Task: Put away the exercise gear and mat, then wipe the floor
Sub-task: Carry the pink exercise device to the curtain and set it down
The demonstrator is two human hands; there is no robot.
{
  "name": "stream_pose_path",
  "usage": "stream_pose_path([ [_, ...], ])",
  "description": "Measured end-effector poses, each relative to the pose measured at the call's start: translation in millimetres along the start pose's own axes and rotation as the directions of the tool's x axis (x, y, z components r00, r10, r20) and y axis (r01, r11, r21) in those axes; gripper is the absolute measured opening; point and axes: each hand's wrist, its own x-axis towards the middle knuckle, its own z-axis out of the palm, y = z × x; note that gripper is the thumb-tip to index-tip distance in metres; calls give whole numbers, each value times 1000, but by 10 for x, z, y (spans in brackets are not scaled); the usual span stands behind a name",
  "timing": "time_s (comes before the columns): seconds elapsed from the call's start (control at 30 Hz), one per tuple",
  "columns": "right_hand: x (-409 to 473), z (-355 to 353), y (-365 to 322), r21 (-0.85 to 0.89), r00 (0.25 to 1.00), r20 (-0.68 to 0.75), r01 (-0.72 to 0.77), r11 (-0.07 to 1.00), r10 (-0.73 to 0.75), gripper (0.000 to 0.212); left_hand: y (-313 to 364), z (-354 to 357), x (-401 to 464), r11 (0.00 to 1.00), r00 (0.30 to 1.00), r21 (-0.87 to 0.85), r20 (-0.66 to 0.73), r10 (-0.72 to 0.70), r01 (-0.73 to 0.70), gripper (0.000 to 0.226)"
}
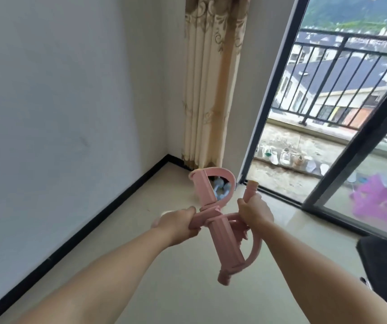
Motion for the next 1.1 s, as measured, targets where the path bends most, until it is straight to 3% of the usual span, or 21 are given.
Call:
stream_pose_path([
  [0.23, 1301, 395, -601, -27, 996, 88, -1, 1000, 4, 35, -548, -278, 1162, 997, 995, -48, 75, -63, 67, 33],
  [0.5, 3152, 924, -1316, 54, 983, 175, -62, 997, 51, 38, -1217, -719, 2830, 987, 983, -50, 110, -148, 154, 29],
  [0.63, 3781, 1054, -1609, -6, 970, 240, -36, 999, 36, 40, -1504, -833, 3444, 976, 969, -67, 151, -197, 209, 32],
  [0.83, 4673, 1416, -1921, -6, 952, 272, -147, 989, 143, 55, -2015, -911, 4459, 979, 955, -54, 234, -181, 199, 35],
  [0.97, 5356, 1772, -2084, 160, 914, 309, -323, 933, 263, 39, -2426, -939, 5212, 992, 965, -32, 237, -111, 122, 39],
  [1.1, 5929, 2220, -2187, 146, 877, 344, -403, 904, 335, 29, -2895, -816, 5931, 998, 944, -5, 325, -61, 66, 52],
])
